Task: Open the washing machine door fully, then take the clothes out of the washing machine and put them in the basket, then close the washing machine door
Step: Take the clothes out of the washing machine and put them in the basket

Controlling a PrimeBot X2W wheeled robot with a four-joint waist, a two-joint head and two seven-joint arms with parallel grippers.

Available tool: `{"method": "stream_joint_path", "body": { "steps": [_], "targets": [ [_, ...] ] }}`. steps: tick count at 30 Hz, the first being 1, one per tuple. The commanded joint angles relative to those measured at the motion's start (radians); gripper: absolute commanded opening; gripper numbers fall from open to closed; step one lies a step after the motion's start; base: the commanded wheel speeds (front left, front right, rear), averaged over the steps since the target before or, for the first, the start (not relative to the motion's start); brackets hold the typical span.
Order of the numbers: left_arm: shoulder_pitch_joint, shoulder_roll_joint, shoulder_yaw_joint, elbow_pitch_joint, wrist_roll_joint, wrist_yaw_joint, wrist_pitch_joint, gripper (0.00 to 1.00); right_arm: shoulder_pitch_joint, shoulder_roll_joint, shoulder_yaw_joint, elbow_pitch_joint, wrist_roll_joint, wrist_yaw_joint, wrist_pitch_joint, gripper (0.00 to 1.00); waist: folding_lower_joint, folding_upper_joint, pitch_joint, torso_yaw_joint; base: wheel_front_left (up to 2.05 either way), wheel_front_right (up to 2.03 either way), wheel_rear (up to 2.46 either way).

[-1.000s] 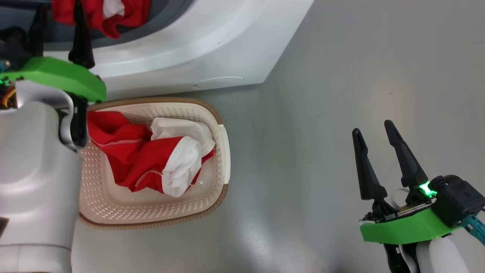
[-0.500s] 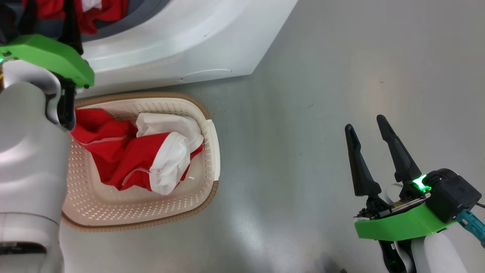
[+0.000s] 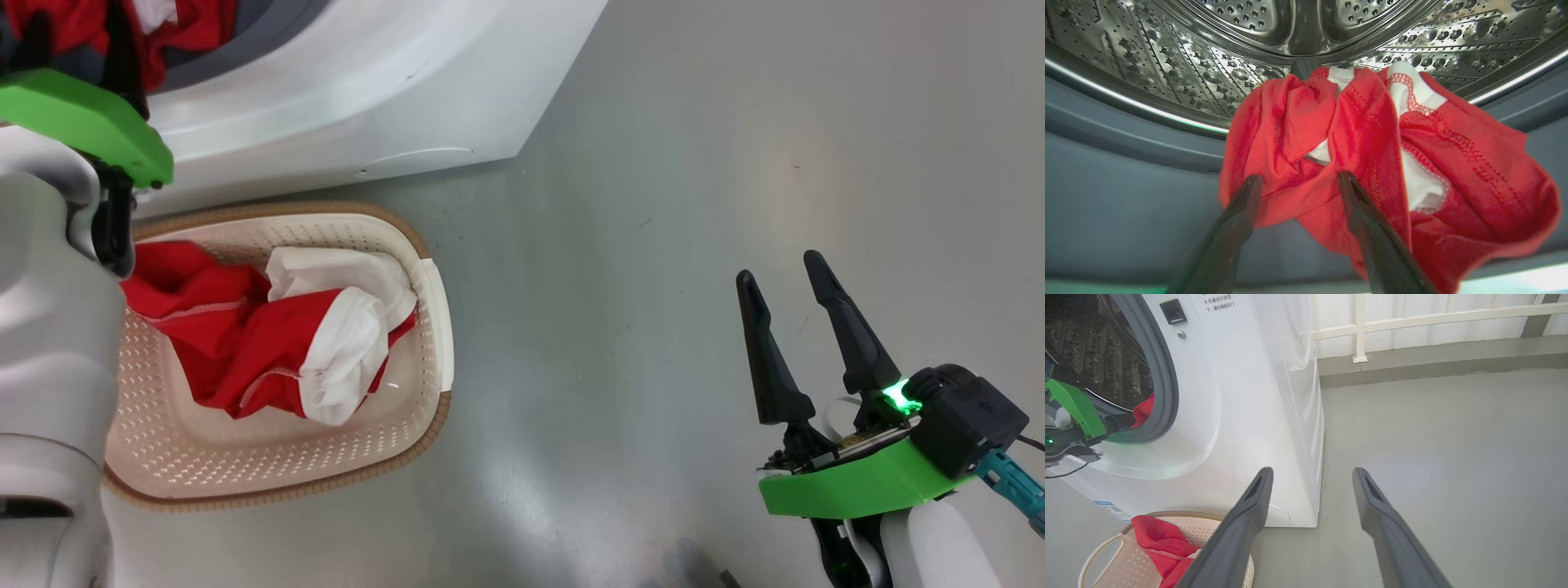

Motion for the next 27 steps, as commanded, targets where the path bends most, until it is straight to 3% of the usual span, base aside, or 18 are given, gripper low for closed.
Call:
{"method": "stream_joint_path", "body": {
  "steps": [1,2,3,4,5,17,27],
  "targets": [
    [-0.004,0.036,0.003,-0.001,-0.002,-0.010,0.007,1.00,-0.004,-0.008,0.027,-0.019,0.010,0.002,-0.009,1.00,0.0000,0.0000,-0.001,-0.001,0.00,0.00,0.00],
    [-0.005,0.036,0.001,0.006,-0.003,-0.012,0.009,0.88,-0.004,-0.008,0.027,-0.019,0.011,0.002,-0.009,1.00,0.0000,0.0000,-0.002,-0.002,0.00,0.00,0.00],
    [-0.007,0.035,0.000,0.011,-0.005,-0.013,0.008,0.43,-0.004,-0.008,0.028,-0.019,0.011,0.002,-0.009,1.00,0.0000,0.0000,-0.003,-0.002,0.00,0.00,0.00],
    [-0.008,0.034,-0.001,0.016,-0.007,-0.015,0.007,0.30,-0.004,-0.008,0.028,-0.019,0.012,0.002,-0.009,1.00,0.0000,0.0000,-0.003,-0.002,0.00,0.00,0.00],
    [-0.008,0.031,-0.001,0.019,-0.010,-0.017,0.005,0.00,-0.004,-0.008,0.027,-0.018,0.012,0.002,-0.009,1.00,0.0000,0.0000,-0.004,-0.001,0.00,0.00,0.00],
    [0.041,0.004,-0.016,-0.082,-0.042,-0.035,-0.061,0.00,0.008,-0.007,0.016,-0.016,0.007,0.002,-0.010,1.00,0.0000,0.0000,-0.028,0.054,0.00,0.00,0.00],
    [0.202,0.015,0.026,-0.393,-0.035,-0.026,-0.064,0.00,0.017,-0.006,0.001,-0.024,0.002,0.002,-0.008,1.00,0.0000,0.0000,-0.037,0.095,0.00,0.00,0.00]
  ]
}}
